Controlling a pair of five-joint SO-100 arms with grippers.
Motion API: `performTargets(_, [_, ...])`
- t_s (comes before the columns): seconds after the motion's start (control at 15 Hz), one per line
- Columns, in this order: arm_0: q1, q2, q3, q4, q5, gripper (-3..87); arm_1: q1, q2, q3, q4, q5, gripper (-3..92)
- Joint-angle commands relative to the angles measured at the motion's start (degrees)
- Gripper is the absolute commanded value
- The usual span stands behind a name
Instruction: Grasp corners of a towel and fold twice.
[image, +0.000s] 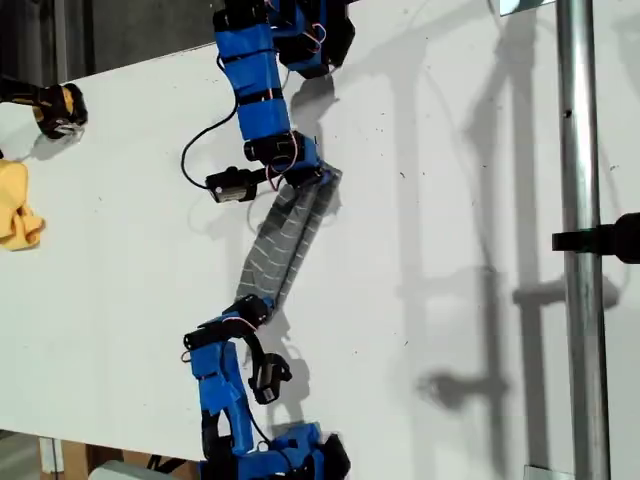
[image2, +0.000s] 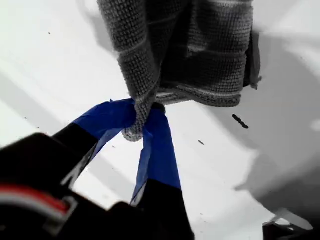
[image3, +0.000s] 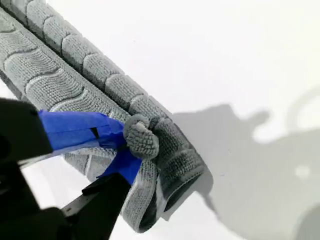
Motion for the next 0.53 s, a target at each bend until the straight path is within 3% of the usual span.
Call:
performTargets(0.0, [-1.6,0.1,-0.3,0.2,-1.1,-2.3,-1.8,-2.0,0.1,-0.1,1.2,-0.1])
performTargets(0.2, [-3.0,-1.5,-0.7,1.8,-2.4,-2.1,-1.4,-4.7,-0.2,-0.4,1.2,0.9])
performTargets(0.27, [-3.3,-1.5,-0.7,2.4,-2.7,-1.0,-1.2,-4.0,-0.7,-0.2,1.2,18.5])
performTargets(0.33, [-3.3,-1.2,-0.8,3.3,-2.9,5.8,-1.2,-2.3,-1.7,0.7,1.2,26.6])
performTargets(0.47, [-3.3,0.0,-2.3,6.2,-3.4,20.8,-0.8,4.4,-3.2,3.7,0.9,29.5])
